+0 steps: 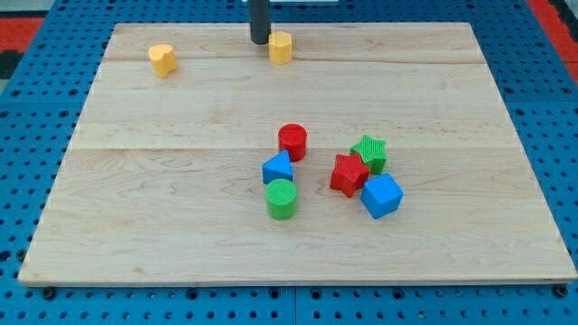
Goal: Keep arm at bottom left to green circle
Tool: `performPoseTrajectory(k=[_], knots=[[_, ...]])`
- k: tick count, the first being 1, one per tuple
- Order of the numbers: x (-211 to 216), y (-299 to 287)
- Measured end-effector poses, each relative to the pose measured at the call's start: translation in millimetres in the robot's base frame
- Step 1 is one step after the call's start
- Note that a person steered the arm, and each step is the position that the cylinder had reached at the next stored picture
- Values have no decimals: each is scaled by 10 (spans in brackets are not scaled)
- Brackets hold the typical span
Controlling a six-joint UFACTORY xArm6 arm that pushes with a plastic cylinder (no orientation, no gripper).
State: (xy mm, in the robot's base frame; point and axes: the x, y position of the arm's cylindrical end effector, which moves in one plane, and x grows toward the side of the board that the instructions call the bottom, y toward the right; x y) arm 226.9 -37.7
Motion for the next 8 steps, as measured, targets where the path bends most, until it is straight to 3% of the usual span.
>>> performPoseTrajectory(k=[3, 5, 8], knots=[[116, 65], [390, -430], [390, -574]])
